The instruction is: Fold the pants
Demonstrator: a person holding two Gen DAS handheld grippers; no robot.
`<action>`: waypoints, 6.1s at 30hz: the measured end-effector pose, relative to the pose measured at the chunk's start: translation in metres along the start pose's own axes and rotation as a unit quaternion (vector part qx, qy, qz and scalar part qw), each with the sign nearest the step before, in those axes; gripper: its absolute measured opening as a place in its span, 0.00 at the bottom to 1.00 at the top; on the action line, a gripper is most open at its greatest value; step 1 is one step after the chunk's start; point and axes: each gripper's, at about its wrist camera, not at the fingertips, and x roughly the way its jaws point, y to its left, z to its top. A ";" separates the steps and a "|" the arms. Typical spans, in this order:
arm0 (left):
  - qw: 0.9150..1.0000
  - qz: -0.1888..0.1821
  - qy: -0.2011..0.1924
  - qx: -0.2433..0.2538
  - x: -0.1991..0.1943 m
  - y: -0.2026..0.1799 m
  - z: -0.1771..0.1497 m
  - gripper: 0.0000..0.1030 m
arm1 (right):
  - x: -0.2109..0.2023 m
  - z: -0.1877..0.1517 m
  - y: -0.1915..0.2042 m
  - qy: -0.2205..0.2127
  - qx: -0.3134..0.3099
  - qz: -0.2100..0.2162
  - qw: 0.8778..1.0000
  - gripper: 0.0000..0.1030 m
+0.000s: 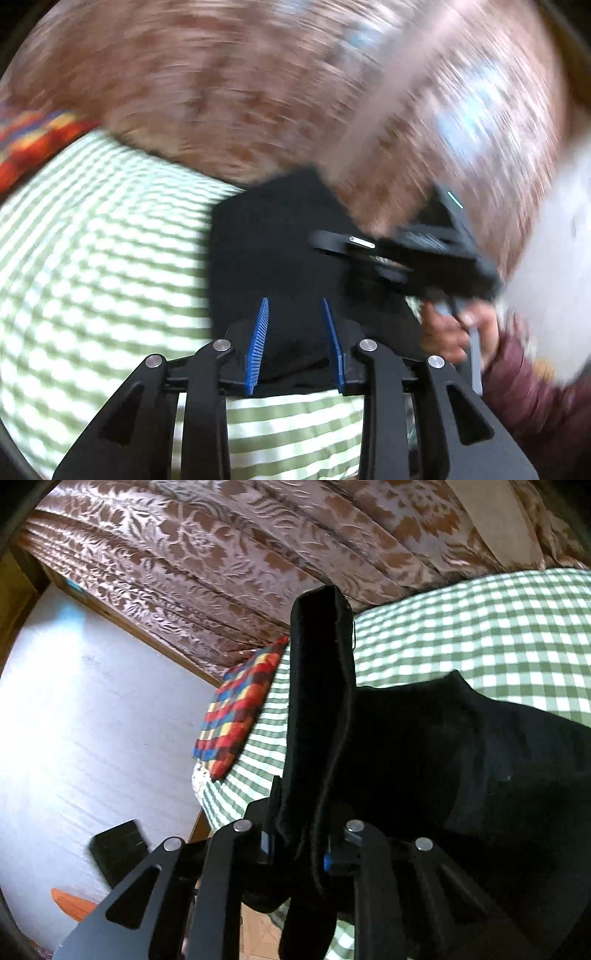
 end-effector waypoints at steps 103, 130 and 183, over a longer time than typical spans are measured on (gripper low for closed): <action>0.962 0.086 0.124 0.229 0.170 -0.152 -0.075 0.55 | -0.196 -0.072 -0.162 -0.196 0.186 -0.328 0.905 0.69; 0.966 0.111 0.097 0.212 0.149 -0.138 -0.067 0.68 | -0.210 -0.108 -0.121 -0.159 0.112 -0.346 0.918 0.74; 0.985 0.000 0.171 -0.020 0.304 0.057 0.087 0.60 | -0.073 0.064 -0.230 -0.040 0.064 -0.181 0.981 0.65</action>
